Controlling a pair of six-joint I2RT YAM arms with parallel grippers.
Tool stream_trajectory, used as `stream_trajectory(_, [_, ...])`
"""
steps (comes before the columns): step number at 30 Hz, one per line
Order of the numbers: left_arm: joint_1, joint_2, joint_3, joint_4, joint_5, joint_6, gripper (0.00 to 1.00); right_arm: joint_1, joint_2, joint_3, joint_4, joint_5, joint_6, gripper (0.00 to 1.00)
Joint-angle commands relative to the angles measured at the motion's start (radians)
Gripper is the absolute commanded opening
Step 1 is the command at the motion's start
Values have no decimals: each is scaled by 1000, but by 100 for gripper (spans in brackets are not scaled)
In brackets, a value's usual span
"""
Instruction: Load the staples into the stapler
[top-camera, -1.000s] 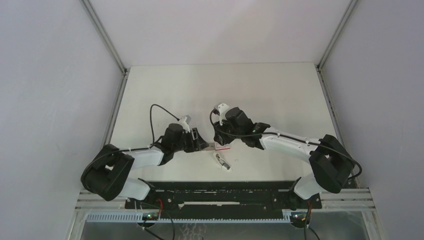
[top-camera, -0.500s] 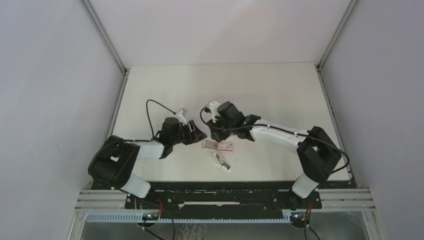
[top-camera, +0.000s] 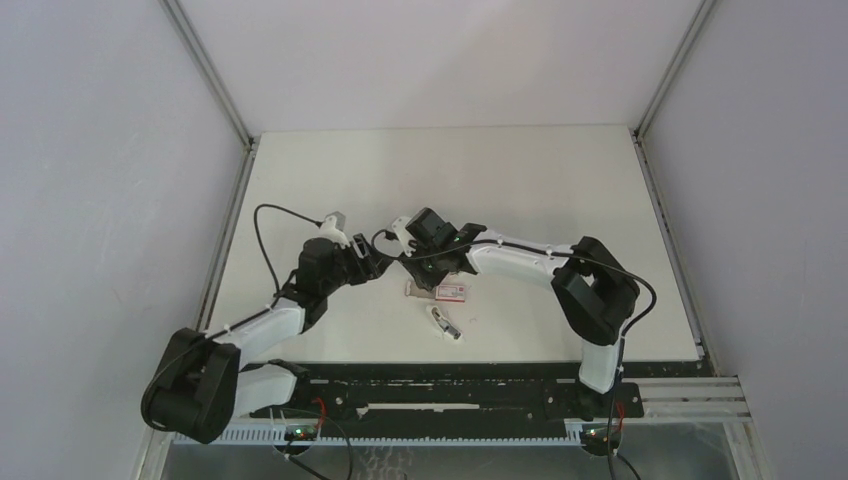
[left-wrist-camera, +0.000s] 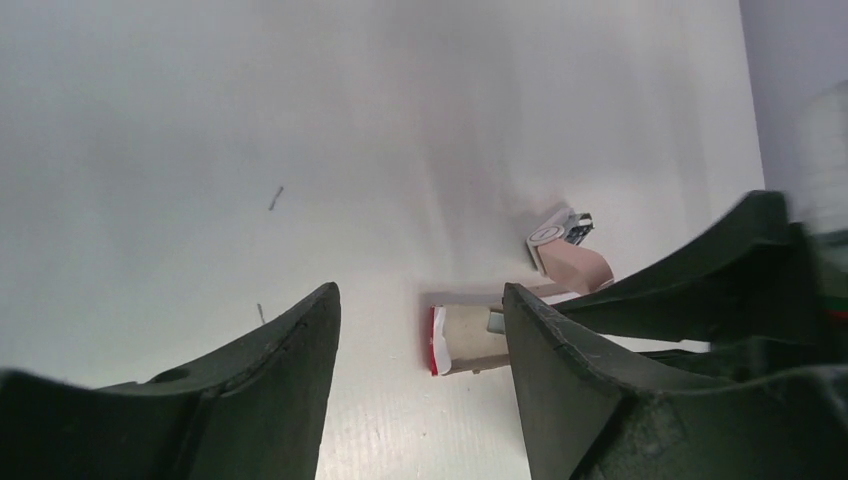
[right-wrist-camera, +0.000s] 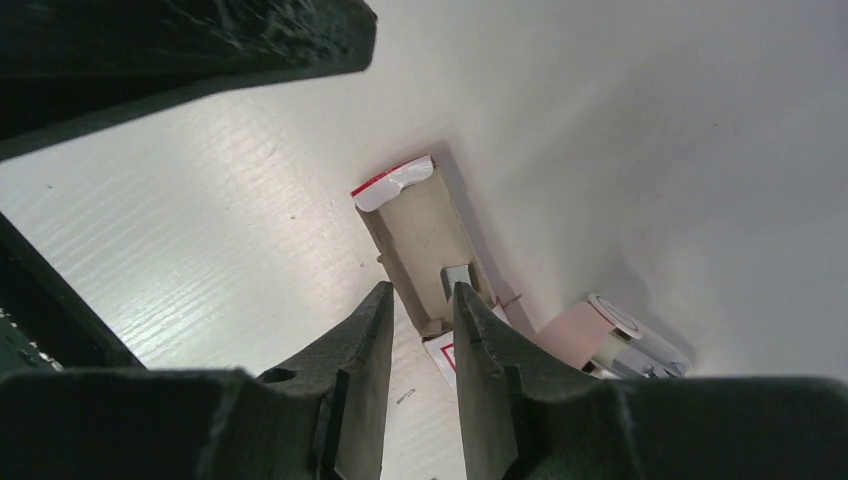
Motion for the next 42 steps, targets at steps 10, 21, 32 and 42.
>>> stream_trajectory(10, [25, -269, 33, -283, -123, 163, 80, 30, 119, 146, -117, 47, -84, 28])
stream_trajectory(21, [25, -342, 11, -303, -194, 189, 84, 36, 181, 198, -170, 97, -108, 28])
stream_trajectory(32, [26, -344, 10, -302, -202, 193, 84, 37, 197, 206, -185, 114, -116, 28])
stream_trajectory(42, [30, -343, 7, -298, -207, 196, 85, 43, 197, 207, -195, 127, -101, 27])
